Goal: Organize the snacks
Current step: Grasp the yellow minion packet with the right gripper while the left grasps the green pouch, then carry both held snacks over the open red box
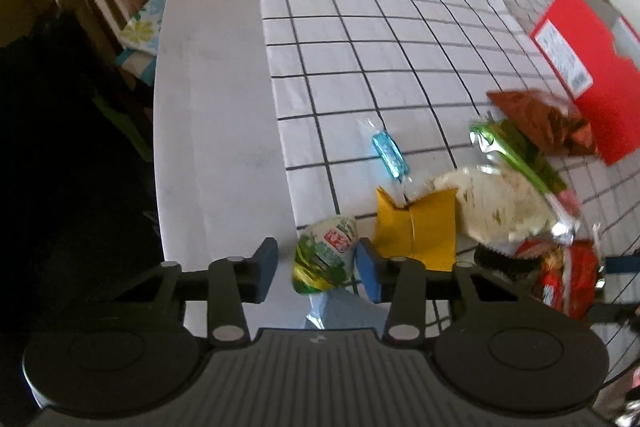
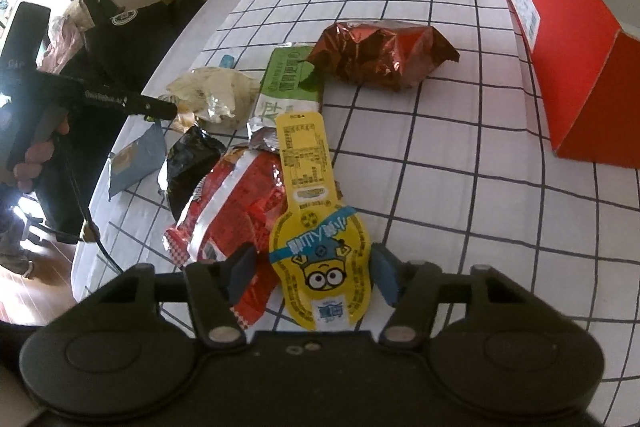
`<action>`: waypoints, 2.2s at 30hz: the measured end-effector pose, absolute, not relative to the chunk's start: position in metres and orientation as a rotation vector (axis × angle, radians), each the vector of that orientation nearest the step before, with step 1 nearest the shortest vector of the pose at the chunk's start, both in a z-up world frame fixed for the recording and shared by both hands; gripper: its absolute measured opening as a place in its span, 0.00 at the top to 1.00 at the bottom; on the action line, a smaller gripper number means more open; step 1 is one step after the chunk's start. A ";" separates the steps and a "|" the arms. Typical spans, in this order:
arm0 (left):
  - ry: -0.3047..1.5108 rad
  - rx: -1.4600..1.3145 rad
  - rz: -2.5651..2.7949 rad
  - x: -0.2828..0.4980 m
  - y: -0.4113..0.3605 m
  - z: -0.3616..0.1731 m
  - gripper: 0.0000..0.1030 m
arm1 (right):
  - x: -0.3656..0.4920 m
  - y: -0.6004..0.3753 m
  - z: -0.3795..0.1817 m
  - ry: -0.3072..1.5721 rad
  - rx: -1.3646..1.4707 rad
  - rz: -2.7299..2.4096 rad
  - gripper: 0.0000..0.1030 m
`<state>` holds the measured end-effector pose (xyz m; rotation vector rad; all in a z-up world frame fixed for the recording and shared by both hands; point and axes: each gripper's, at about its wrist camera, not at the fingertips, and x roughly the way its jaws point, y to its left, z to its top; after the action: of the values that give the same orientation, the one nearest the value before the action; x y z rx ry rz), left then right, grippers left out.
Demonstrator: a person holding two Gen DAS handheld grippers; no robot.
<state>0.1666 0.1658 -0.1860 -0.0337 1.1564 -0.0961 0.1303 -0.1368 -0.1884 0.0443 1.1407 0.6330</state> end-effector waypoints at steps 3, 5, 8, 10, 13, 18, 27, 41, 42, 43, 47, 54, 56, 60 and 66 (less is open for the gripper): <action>1.130 0.036 -0.090 0.160 0.154 -0.187 0.66 | 0.129 -0.138 -0.189 1.139 0.063 0.638 0.50; 1.121 0.045 -0.085 0.160 0.152 -0.188 0.68 | 0.128 -0.137 -0.188 1.135 0.062 0.633 0.50; 1.115 0.042 -0.082 0.159 0.154 -0.188 0.70 | 0.125 -0.137 -0.188 1.126 0.057 0.625 0.50; 1.112 0.035 -0.077 0.159 0.154 -0.189 0.71 | 0.124 -0.138 -0.187 1.119 0.057 0.615 0.50; 1.110 0.019 -0.067 0.159 0.156 -0.189 0.72 | 0.123 -0.143 -0.184 1.110 0.063 0.595 0.50; 1.102 -0.017 -0.040 0.158 0.158 -0.189 0.73 | 0.121 -0.153 -0.176 1.088 0.089 0.559 0.50; 1.064 -0.096 -0.029 0.147 0.161 -0.173 0.73 | 0.115 -0.172 -0.150 1.025 0.125 0.525 0.50; 0.946 -0.132 -0.065 0.132 0.132 -0.102 0.73 | 0.122 -0.200 -0.103 0.893 0.144 0.472 0.50; 0.934 -0.134 -0.072 0.131 0.127 -0.096 0.73 | 0.123 -0.204 -0.098 0.884 0.145 0.467 0.50; 0.926 -0.133 -0.076 0.131 0.123 -0.091 0.73 | 0.123 -0.206 -0.095 0.876 0.145 0.465 0.50; 0.889 -0.123 -0.096 0.132 0.101 -0.070 0.73 | 0.127 -0.220 -0.082 0.846 0.141 0.453 0.50; 0.848 -0.108 -0.134 0.140 0.052 -0.044 0.73 | 0.134 -0.244 -0.068 0.807 0.146 0.443 0.50; 0.841 -0.100 -0.146 0.145 0.033 -0.037 0.73 | 0.138 -0.252 -0.066 0.800 0.145 0.443 0.50; 0.830 -0.098 -0.179 0.156 -0.002 -0.029 0.73 | 0.149 -0.271 -0.060 0.783 0.141 0.438 0.50; 0.831 -0.088 -0.205 0.175 -0.055 -0.023 0.73 | 0.170 -0.303 -0.053 0.765 0.135 0.412 0.50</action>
<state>0.1750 -0.0548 -0.0226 -0.0879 0.8305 -0.2049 0.1696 -0.3027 -0.0531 0.1352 0.7653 0.4115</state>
